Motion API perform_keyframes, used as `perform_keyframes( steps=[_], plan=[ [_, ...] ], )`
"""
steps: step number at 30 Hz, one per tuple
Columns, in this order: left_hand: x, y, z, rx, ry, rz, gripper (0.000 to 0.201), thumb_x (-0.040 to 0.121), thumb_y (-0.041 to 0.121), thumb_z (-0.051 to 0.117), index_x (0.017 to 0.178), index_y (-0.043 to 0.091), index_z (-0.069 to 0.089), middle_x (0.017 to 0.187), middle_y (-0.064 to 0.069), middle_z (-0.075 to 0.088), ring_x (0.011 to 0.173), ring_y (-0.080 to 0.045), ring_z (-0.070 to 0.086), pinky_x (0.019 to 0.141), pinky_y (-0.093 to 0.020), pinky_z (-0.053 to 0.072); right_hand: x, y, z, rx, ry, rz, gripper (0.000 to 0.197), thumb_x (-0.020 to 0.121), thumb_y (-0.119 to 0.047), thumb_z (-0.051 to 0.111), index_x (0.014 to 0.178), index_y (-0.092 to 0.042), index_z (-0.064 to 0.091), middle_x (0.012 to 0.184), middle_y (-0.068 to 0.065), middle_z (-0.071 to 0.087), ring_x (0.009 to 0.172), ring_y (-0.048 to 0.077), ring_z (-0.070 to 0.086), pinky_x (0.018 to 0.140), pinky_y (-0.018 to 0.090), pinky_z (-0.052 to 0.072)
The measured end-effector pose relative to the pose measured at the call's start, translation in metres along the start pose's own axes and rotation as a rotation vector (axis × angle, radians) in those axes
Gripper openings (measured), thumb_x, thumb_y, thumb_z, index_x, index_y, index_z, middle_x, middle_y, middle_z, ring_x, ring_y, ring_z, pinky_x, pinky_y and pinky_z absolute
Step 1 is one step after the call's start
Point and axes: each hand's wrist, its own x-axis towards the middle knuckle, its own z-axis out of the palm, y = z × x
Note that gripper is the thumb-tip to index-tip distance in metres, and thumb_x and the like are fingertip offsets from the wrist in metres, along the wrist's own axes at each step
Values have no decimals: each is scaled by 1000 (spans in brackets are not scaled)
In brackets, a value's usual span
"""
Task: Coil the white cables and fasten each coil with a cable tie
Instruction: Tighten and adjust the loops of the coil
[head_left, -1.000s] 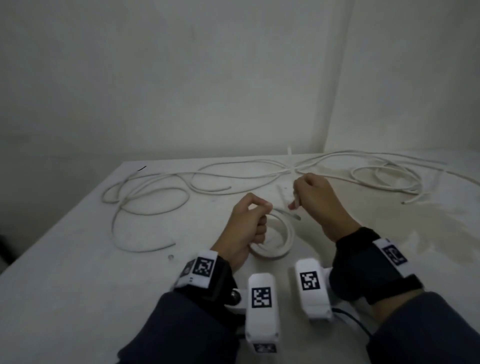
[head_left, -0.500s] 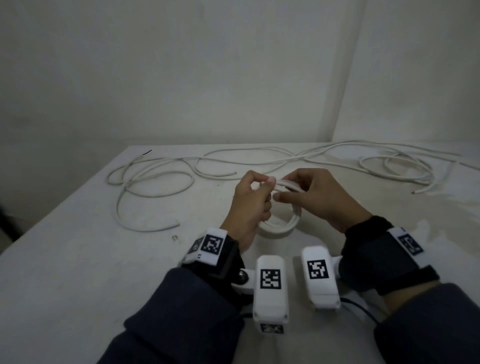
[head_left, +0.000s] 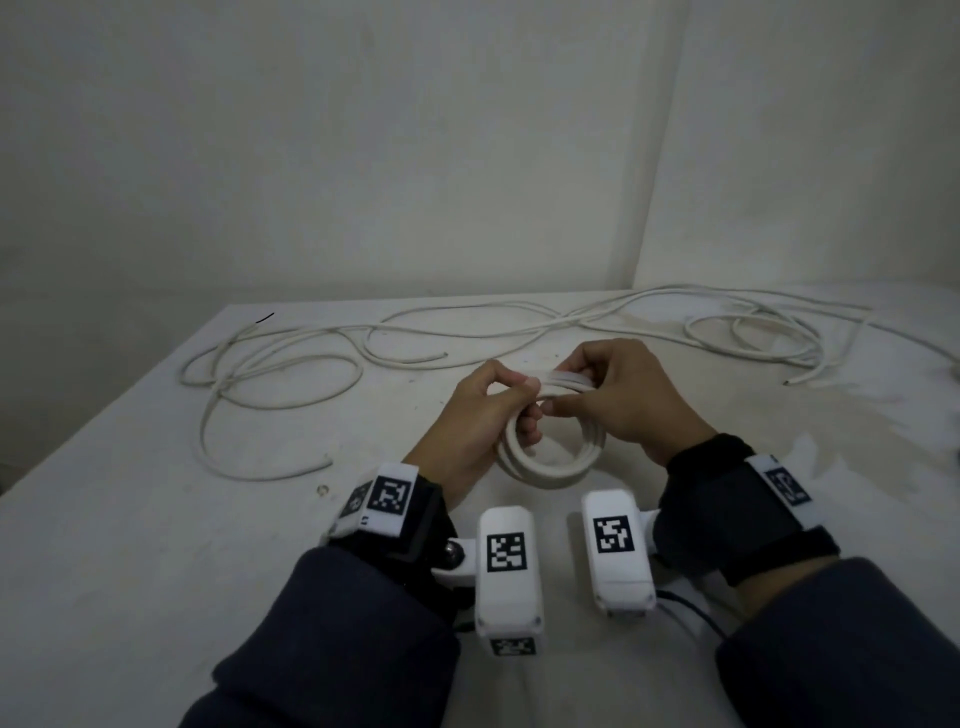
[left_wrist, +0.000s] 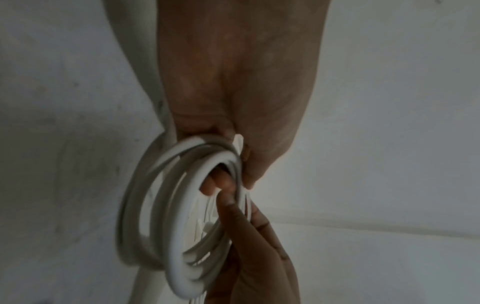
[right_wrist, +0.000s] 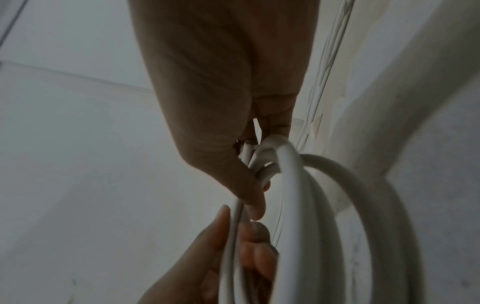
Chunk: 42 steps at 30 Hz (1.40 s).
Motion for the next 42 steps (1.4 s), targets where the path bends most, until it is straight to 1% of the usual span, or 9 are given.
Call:
perform_keyframes(
  steps=[3, 6, 12, 19, 24, 30, 35, 39, 42],
  plan=[
    [1, -1, -4, 49, -11, 15, 8, 95, 9, 56, 91, 5, 50, 70, -12, 55, 47, -11, 49, 50, -23, 49, -1, -2, 0, 4, -9, 30, 25, 59, -11, 90, 76, -8, 71, 65, 1, 62, 61, 12, 53, 61, 25, 42],
    [1, -2, -1, 119, -13, 18, 8, 98, 11, 51, 93, 5, 48, 71, -10, 50, 40, -4, 38, 41, -16, 36, -2, -3, 2, 52, -34, 64, 24, 59, -10, 89, 75, -6, 71, 61, 1, 59, 57, 12, 50, 57, 23, 40],
    [4, -4, 2, 248, 45, 114, 11, 99, 11, 46, 92, 5, 52, 66, -6, 47, 38, -2, 34, 40, -15, 31, 1, 0, 2, 233, -39, 144, 26, 60, -2, 87, 81, 1, 71, 77, 18, 68, 66, 18, 59, 63, 29, 48],
    [8, -7, -5, 224, 182, 110, 16, 97, 12, 50, 82, 10, 53, 63, -4, 48, 40, -4, 35, 40, -15, 32, 5, -2, -7, 671, 183, 257, 8, 89, -11, 63, 84, -9, 69, 69, -4, 56, 64, 11, 51, 57, 18, 46],
    [9, -8, -6, 232, 217, 113, 16, 96, 14, 50, 81, 12, 53, 64, -4, 49, 42, -7, 35, 42, -18, 32, -1, -19, -13, 860, 61, 262, 9, 90, -10, 59, 82, -12, 62, 62, -1, 57, 68, 13, 68, 50, 15, 47],
    [8, -7, -4, 250, 182, 100, 20, 97, 11, 46, 86, 13, 62, 65, -4, 49, 46, -8, 35, 43, -17, 31, -7, -23, -1, 611, -140, 199, 7, 79, -11, 71, 74, -11, 65, 64, 2, 67, 55, 8, 62, 47, 14, 42],
    [7, -7, -4, 250, 159, 97, 28, 100, 11, 39, 98, 10, 67, 68, -3, 46, 47, -8, 34, 43, -16, 31, -5, -16, -2, 322, -25, 147, 14, 70, -8, 80, 69, -9, 65, 57, -1, 61, 45, 4, 46, 41, 13, 31],
    [7, -6, -4, 235, 142, 79, 29, 101, 11, 38, 98, 9, 67, 67, -3, 44, 47, -8, 33, 42, -15, 30, -8, -17, -3, 306, -70, 111, 19, 71, 6, 76, 68, -8, 63, 63, 5, 66, 44, -4, 53, 42, 4, 33],
    [3, -5, -3, 255, 128, 79, 28, 101, 12, 39, 100, 8, 67, 68, -3, 45, 48, -8, 33, 42, -15, 30, -7, -14, -2, 276, -63, 54, 22, 67, 4, 81, 63, -11, 66, 54, -8, 65, 48, -4, 56, 52, 6, 39]
  ],
)
